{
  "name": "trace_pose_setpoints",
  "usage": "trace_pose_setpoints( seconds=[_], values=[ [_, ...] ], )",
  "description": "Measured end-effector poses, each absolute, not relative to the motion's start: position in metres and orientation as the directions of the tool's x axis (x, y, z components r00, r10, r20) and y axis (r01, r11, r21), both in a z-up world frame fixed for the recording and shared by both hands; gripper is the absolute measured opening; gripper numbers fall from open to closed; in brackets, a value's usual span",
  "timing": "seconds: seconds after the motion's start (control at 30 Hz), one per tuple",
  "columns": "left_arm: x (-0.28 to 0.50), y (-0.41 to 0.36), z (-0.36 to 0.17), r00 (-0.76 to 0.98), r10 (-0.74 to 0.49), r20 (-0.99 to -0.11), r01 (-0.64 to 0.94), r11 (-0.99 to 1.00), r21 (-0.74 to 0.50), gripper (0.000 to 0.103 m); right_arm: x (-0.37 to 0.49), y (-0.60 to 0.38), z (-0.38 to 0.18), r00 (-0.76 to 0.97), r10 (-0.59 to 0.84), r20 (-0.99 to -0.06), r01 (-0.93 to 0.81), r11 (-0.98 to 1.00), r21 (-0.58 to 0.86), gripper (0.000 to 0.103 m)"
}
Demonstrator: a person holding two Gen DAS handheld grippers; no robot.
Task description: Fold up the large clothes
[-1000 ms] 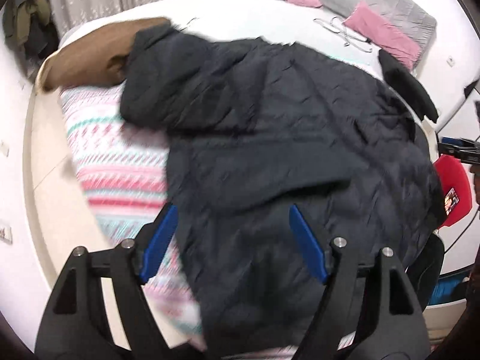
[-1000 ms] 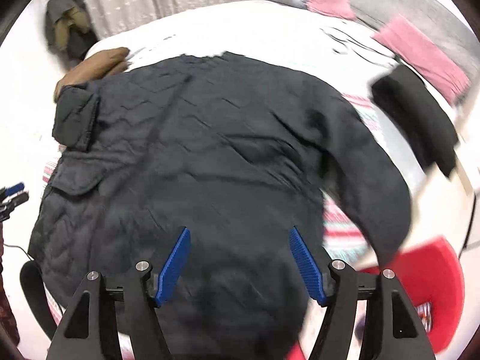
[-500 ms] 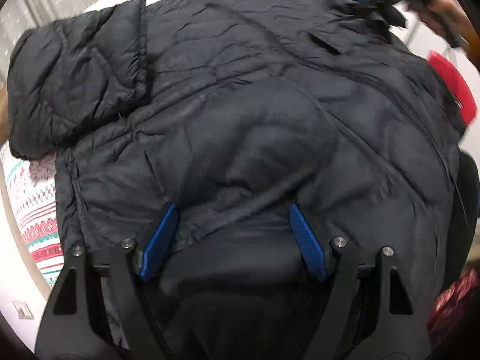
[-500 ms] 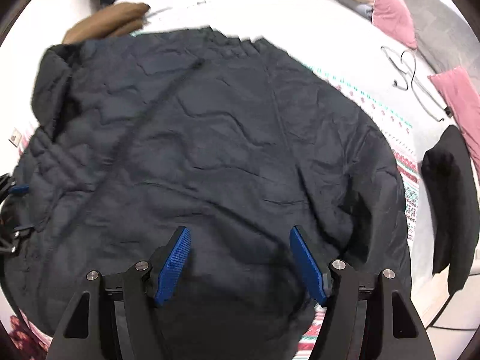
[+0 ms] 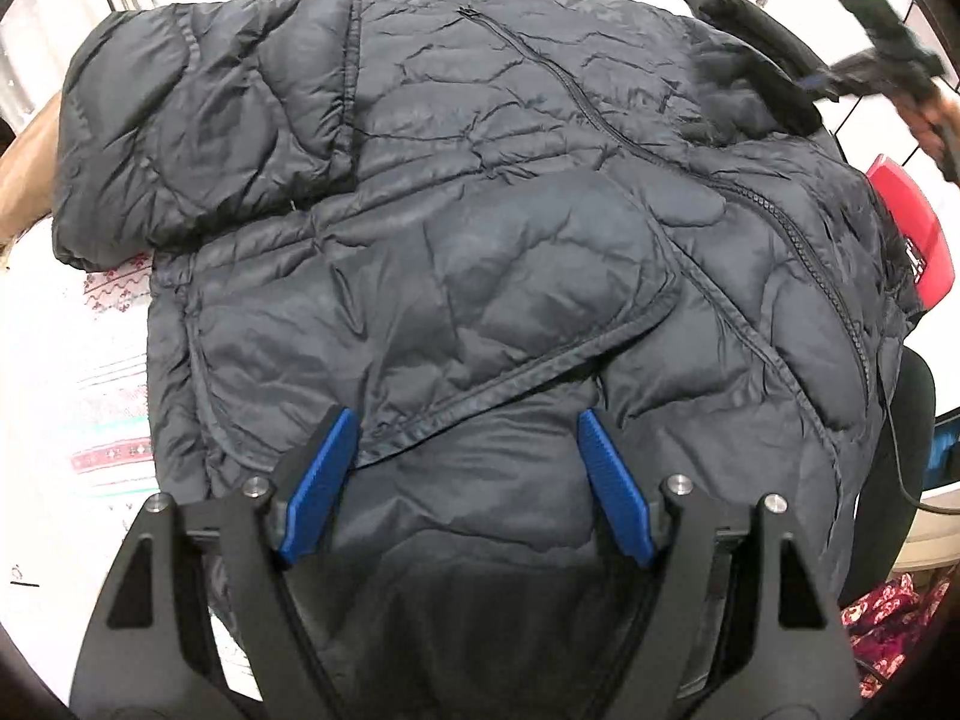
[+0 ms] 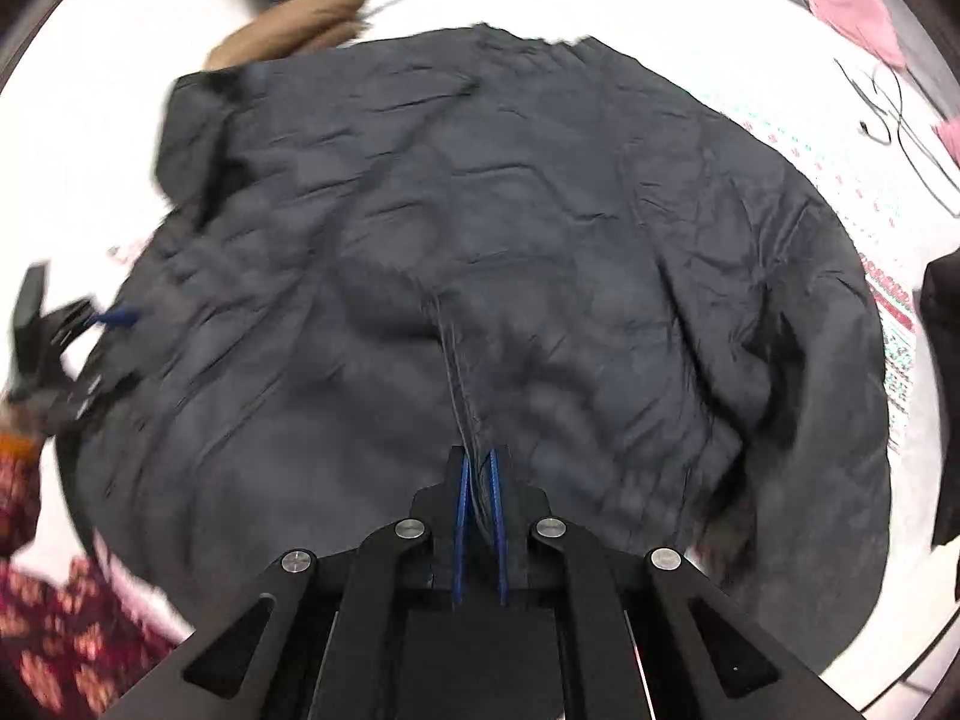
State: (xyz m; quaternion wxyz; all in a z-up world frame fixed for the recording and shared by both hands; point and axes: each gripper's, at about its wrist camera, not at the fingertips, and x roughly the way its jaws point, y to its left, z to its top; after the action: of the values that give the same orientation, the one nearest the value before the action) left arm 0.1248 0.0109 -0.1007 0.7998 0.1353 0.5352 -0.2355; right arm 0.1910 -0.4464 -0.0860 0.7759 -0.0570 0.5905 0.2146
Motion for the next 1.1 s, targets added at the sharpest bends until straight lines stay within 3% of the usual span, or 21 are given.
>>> trace_pose_setpoints(
  seconds=[0.13,0.23,0.33,0.4,0.47,0.5,0.67,0.83,0.9,0.97,1.1],
  values=[
    [0.124,0.013,-0.102,0.306,-0.227,-0.925,0.508,0.860,-0.043,0.077,0.141,-0.445,-0.084,0.117,0.269,-0.956,-0.462,0.867,0.188,0.006],
    [0.125,0.016,-0.098,0.295,-0.204,-0.933,0.510,0.860,-0.026,0.077,0.111,-0.439,-0.098,0.013,0.192,-0.981,-0.505,0.848,0.159,0.007],
    [0.129,0.017,-0.074,0.343,-0.174,-0.923,0.537,0.842,0.041,0.077,0.100,-0.437,-0.084,0.033,0.168,-0.985,-0.541,0.832,0.124,0.012],
    [0.138,0.018,-0.053,0.382,-0.174,-0.908,0.547,0.834,0.070,0.077,0.107,-0.438,-0.060,0.113,0.191,-0.975,-0.541,0.835,0.101,0.029],
    [0.156,0.021,-0.024,0.433,-0.187,-0.882,0.537,0.840,0.086,0.077,0.122,-0.444,-0.042,0.193,0.211,-0.958,-0.515,0.853,0.084,0.066],
    [0.164,0.023,-0.013,0.454,-0.193,-0.870,0.524,0.847,0.085,0.077,0.133,-0.449,-0.033,0.240,0.223,-0.945,-0.491,0.868,0.080,0.070],
    [0.209,0.039,0.021,0.519,-0.237,-0.821,0.418,0.908,0.002,0.078,0.203,-0.470,-0.022,0.358,0.292,-0.887,-0.377,0.914,0.149,0.070],
    [0.224,0.012,-0.002,0.457,-0.316,-0.831,0.424,0.899,-0.108,0.078,0.275,-0.495,-0.100,0.238,0.313,-0.920,-0.162,0.946,0.280,0.070],
    [0.226,-0.018,-0.023,0.422,-0.323,-0.847,0.472,0.876,-0.099,0.078,0.288,-0.498,-0.133,0.167,0.335,-0.927,-0.123,0.940,0.318,0.065],
    [0.227,-0.045,-0.041,0.381,-0.321,-0.867,0.506,0.857,-0.096,0.078,0.291,-0.494,-0.156,0.089,0.388,-0.917,-0.097,0.920,0.379,0.046],
    [0.237,-0.088,-0.070,0.285,-0.360,-0.888,0.546,0.823,-0.158,0.078,0.275,-0.485,-0.173,-0.027,0.493,-0.870,-0.137,0.860,0.492,0.040]
  ],
)
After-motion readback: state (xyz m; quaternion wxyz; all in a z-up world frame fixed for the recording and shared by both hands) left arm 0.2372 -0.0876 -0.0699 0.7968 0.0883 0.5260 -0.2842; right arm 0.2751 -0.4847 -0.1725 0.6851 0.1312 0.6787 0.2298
